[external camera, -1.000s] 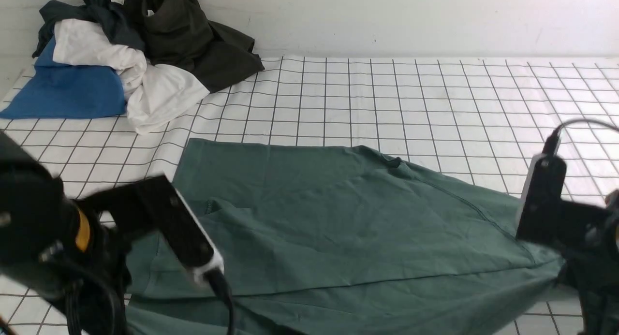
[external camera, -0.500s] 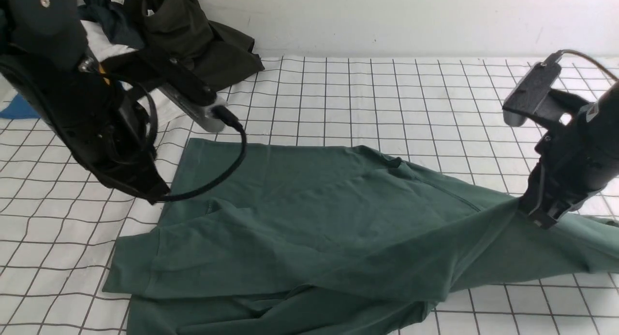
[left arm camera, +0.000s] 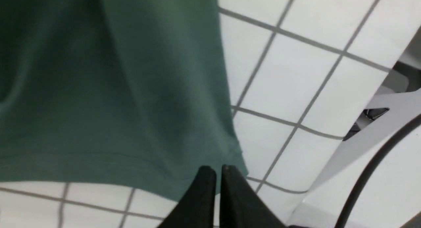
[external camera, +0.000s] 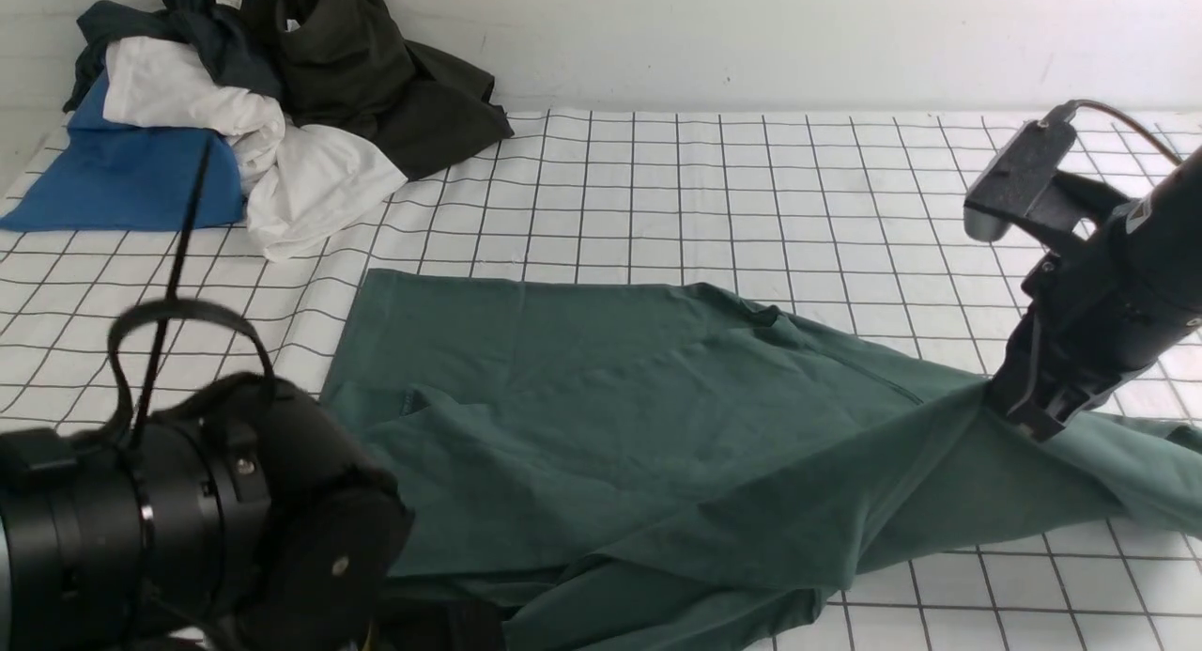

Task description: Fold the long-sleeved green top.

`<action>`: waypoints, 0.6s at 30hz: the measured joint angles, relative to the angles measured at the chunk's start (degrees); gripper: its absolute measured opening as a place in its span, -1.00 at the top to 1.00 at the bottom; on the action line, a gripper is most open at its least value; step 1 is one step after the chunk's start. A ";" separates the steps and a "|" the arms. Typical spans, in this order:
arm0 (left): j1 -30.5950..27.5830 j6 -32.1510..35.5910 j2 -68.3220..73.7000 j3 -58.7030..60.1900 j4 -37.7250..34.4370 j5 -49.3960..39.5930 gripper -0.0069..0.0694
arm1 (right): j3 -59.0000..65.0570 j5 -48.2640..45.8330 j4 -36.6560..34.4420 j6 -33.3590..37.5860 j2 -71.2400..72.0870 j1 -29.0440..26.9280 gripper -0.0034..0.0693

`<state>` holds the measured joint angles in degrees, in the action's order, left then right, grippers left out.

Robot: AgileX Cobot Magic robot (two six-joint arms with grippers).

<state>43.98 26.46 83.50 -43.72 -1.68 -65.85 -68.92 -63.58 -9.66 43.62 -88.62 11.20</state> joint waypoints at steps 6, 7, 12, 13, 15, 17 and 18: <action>0.29 -1.42 0.00 6.04 0.48 6.44 0.19 | 0.00 0.23 -0.24 0.00 0.00 0.00 0.91; 0.29 -1.53 0.00 6.62 0.48 7.22 0.11 | 0.00 0.32 -0.30 0.00 0.00 0.00 0.91; 0.29 -1.59 0.00 8.42 0.48 12.10 -0.33 | 0.00 0.60 -0.37 0.00 0.00 0.00 0.91; 0.29 -1.59 0.21 8.59 0.48 12.63 -0.37 | 0.00 0.65 -0.44 0.00 0.00 0.00 0.91; 0.29 -1.59 0.52 8.83 0.48 13.11 -0.39 | 0.00 0.65 -0.56 0.00 0.00 0.00 0.91; 0.33 -1.59 2.06 9.27 0.61 13.95 -0.42 | 0.00 0.87 -1.24 0.00 0.00 0.00 0.91; 0.33 -1.59 2.63 9.33 0.61 14.06 -0.43 | 0.00 0.93 -1.35 0.00 0.00 0.00 0.91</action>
<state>44.31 24.87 86.13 -34.39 -1.07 -51.80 -68.92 -62.65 -11.01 43.62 -88.62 11.20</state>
